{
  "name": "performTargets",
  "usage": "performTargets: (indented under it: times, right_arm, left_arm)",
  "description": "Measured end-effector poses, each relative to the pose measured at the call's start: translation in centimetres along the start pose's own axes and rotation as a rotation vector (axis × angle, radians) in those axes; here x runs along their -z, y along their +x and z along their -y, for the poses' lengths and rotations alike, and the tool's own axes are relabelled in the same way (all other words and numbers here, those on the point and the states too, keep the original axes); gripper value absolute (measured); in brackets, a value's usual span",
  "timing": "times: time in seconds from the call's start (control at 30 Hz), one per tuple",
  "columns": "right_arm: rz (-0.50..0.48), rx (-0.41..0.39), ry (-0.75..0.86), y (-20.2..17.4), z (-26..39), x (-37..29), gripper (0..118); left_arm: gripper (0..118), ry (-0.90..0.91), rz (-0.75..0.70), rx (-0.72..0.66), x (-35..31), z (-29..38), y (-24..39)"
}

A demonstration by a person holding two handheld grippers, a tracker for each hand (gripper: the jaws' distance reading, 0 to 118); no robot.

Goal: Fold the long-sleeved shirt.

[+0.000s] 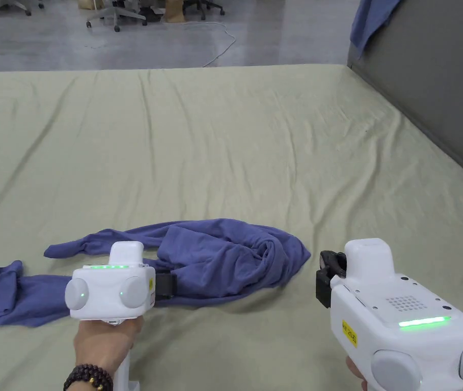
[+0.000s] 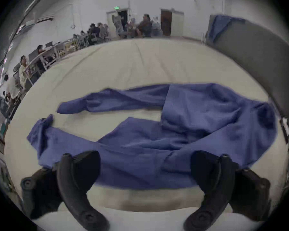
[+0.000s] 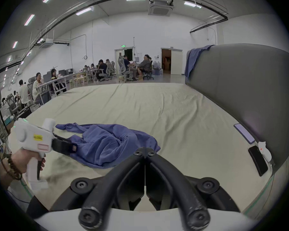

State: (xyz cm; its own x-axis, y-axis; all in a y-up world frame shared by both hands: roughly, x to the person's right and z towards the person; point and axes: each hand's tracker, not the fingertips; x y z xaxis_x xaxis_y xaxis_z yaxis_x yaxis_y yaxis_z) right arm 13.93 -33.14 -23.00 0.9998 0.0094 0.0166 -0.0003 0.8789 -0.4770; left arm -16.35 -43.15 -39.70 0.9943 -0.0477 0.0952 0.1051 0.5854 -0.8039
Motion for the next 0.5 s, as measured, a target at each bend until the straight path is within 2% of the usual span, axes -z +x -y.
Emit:
performTargets:
  times: [0.03,0.1,0.13,0.17,0.2,0.23,0.27,0.33,0.37,0.4,0.5]
  right_arm:
    - [-0.001,-0.008,-0.003,0.0,-0.4,0.6,0]
    - [-0.018,-0.041,-0.009,0.0,-1.9,2.4,0]
    - [-0.027,-0.053,-0.010,-0.1,-2.7,3.3,0]
    - [-0.039,-0.059,-0.014,-0.1,-3.8,4.4,0]
    - [-0.065,-0.056,-0.026,0.0,-5.3,6.1,0]
    - [-0.088,-0.059,-0.051,0.0,-6.7,7.7,11]
    - [-0.106,-0.051,-0.055,0.1,-7.9,9.2,33]
    - [-0.137,-0.072,-0.132,0.2,-10.7,13.2,89]
    - [-0.152,-0.075,-0.157,0.2,-11.5,15.0,93]
    - [-0.155,-0.098,-0.202,0.3,-12.3,17.3,91]
    - [-0.154,-0.200,-0.391,0.1,-12.6,23.3,91]
  left_arm:
    - [98,-0.024,-0.001,0.001,0.9,0.0,0.1]
    - [93,0.030,0.026,-0.048,0.5,0.3,-0.2]
    - [77,0.027,0.034,-0.035,0.0,0.2,-0.3]
    - [49,0.031,0.096,-0.015,-0.8,0.1,-0.3]
    - [13,0.063,0.119,-0.041,-1.7,0.1,-0.3]
    - [3,0.067,0.088,-0.037,-2.9,0.5,0.2]
    - [3,0.068,0.087,-0.028,-3.6,0.6,0.2]
    - [3,0.109,0.127,-0.080,-5.4,1.4,-0.4]
    - [3,0.117,0.141,-0.087,-6.1,1.8,-0.5]
    - [3,0.121,0.143,-0.099,-6.8,2.4,-0.8]
    - [3,0.096,0.147,-0.170,-7.3,2.6,-0.9]
